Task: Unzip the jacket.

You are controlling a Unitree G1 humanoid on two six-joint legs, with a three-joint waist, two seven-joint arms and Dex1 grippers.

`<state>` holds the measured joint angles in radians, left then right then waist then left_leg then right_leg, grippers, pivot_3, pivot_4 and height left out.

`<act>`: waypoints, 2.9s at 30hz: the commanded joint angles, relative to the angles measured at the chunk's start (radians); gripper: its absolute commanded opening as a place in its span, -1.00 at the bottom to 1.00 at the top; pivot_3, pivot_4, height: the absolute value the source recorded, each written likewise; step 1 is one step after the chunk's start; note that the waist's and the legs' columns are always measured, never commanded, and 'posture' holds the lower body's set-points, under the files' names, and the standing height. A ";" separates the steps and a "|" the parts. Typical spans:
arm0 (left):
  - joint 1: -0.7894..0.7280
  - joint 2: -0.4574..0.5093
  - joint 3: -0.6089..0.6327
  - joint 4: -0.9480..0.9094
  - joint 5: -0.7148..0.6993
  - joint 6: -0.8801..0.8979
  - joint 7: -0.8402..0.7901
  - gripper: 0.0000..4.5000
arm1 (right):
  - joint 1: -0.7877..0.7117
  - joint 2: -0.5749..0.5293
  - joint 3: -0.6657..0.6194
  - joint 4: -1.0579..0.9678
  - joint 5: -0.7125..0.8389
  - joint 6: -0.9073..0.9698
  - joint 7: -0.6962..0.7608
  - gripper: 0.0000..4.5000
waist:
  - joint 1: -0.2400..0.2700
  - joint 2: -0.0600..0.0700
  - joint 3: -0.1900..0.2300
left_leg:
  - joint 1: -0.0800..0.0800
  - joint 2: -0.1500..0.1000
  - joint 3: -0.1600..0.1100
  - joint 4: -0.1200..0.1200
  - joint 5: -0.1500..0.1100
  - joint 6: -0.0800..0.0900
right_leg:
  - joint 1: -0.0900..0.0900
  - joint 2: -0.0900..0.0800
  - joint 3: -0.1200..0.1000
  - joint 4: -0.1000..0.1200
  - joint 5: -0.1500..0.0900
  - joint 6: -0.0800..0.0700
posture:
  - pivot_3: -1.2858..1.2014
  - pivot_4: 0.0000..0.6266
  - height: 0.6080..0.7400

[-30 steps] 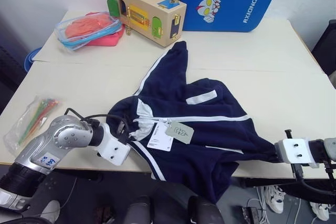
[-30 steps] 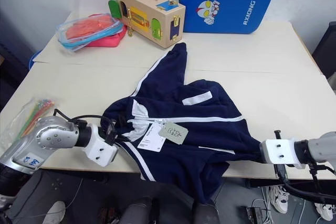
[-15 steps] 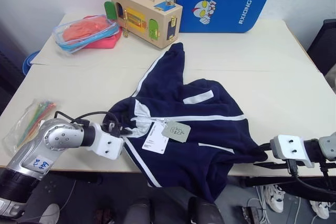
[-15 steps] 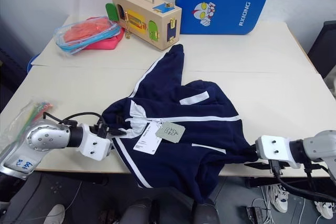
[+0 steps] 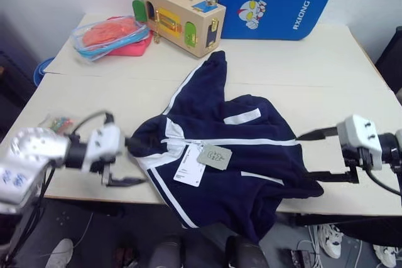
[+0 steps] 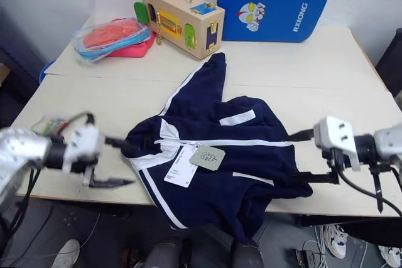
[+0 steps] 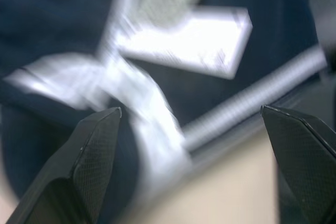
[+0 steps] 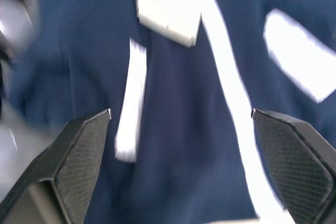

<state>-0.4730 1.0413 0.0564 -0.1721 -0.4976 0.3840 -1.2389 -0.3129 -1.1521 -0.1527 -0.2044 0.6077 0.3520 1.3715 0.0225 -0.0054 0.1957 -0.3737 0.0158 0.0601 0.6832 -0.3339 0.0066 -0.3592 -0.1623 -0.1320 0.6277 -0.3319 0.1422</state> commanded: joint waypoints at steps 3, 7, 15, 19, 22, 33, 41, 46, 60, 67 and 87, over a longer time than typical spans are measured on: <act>-0.219 -0.135 -0.173 0.244 0.170 -0.125 -0.044 1.00 | -0.140 0.128 0.147 -0.031 -0.056 0.057 -0.075 0.82 | 0.001 -0.001 -0.001 | -0.001 -0.001 0.005 0.000 -0.001 0.000 | 0.000 0.000 -0.001 0.000 0.000 0.000 | 0.03 -0.52 1.00; -0.290 -0.201 -0.230 0.356 0.225 -0.189 -0.101 1.00 | -0.190 0.221 0.274 -0.035 -0.201 -0.016 -0.113 0.26 | -0.007 -0.001 -0.001 | -0.011 -0.001 0.008 0.000 -0.001 0.000 | -0.012 0.001 -0.001 0.001 0.000 0.000 | 0.03 -0.52 1.00; -0.295 -0.232 -0.240 0.401 0.280 -0.263 -0.134 1.00 | -0.136 0.328 0.435 0.079 -0.603 -0.549 -0.260 -0.02 | -0.017 -0.002 -0.001 | -0.019 -0.002 0.007 0.002 0.000 0.000 | -0.018 0.000 -0.003 0.002 0.000 0.000 | 0.03 -0.52 1.00; -0.280 -0.227 -0.222 0.376 0.272 -0.257 -0.132 1.00 | -0.124 0.364 0.390 0.063 -0.543 -0.546 -0.272 -0.02 | -0.024 -0.002 -0.001 | -0.018 -0.001 0.007 0.003 0.000 0.000 | -0.018 0.000 -0.003 0.004 0.000 0.000 | 0.03 -0.52 1.00; -0.256 -0.229 -0.224 0.333 0.283 -0.303 -0.128 1.00 | -0.104 0.331 0.339 0.007 -0.459 -0.489 -0.227 -0.02 | -0.025 -0.002 -0.001 | -0.018 -0.001 0.006 0.003 0.000 0.000 | -0.017 0.000 -0.003 0.004 0.000 0.000 | 0.03 -0.52 1.00; -0.285 -0.339 -0.367 0.499 0.553 -0.947 -0.067 1.00 | -0.042 0.209 0.126 -0.132 -0.191 -0.199 -0.177 -0.02 | -0.014 -0.002 -0.001 | -0.017 -0.001 0.005 0.005 0.000 0.000 | -0.014 0.000 -0.003 0.004 0.000 0.000 | 0.03 -0.52 1.00; -0.407 -0.511 -0.399 0.799 0.740 -1.233 0.230 1.00 | -0.017 0.203 0.063 -0.168 -0.186 -0.131 -0.224 -0.02 | 0.001 -0.002 -0.001 | -0.017 -0.002 0.006 0.006 0.000 0.001 | -0.015 0.000 -0.003 0.004 0.000 0.001 | 0.03 -0.52 1.00; -0.444 -0.563 -0.403 0.890 0.727 -1.300 0.288 1.00 | 0.040 0.197 0.040 -0.197 -0.183 -0.120 -0.221 -0.02 | 0.002 -0.003 -0.001 | -0.018 -0.002 0.006 0.007 -0.001 0.001 | -0.015 -0.001 -0.004 0.004 0.001 0.001 | 0.03 -0.52 1.00; -0.438 -0.655 -0.453 0.916 0.754 -1.303 0.348 0.36 | 0.063 0.204 0.020 -0.206 -0.189 -0.096 -0.249 -0.05 | 0.003 -0.003 -0.001 | -0.018 -0.002 0.005 0.007 -0.001 0.002 | -0.014 -0.001 -0.004 0.003 0.001 0.002 | 0.03 -0.52 1.00; -0.417 -0.667 -0.461 0.894 0.652 -1.280 0.260 -0.55 | 0.075 0.201 0.006 -0.208 -0.188 -0.089 -0.259 -0.05 | 0.000 -0.003 -0.001 | -0.018 -0.002 0.005 0.007 -0.001 0.002 | -0.014 -0.001 -0.004 0.004 0.001 0.002 | 0.03 -0.52 1.00; -0.378 -0.740 -0.507 0.632 1.119 -0.889 0.807 -0.99 | 0.138 0.187 -0.039 -0.227 -0.202 -0.095 -0.273 -0.05 | 0.004 -0.003 -0.001 | -0.018 -0.002 0.005 0.008 -0.001 0.002 | -0.013 -0.001 -0.004 0.003 0.001 0.002 | 0.03 -0.52 1.00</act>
<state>-0.8645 0.3037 -0.4637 0.5148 0.6125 -0.5200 -0.4811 -0.1765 -0.9395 -0.1511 -0.3990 0.3972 0.2652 1.0981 0.0264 -0.0089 0.1949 -0.3919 0.0138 0.0647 0.6910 -0.3350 0.0086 -0.3726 -0.1631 -0.1360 0.6310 -0.3309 0.1440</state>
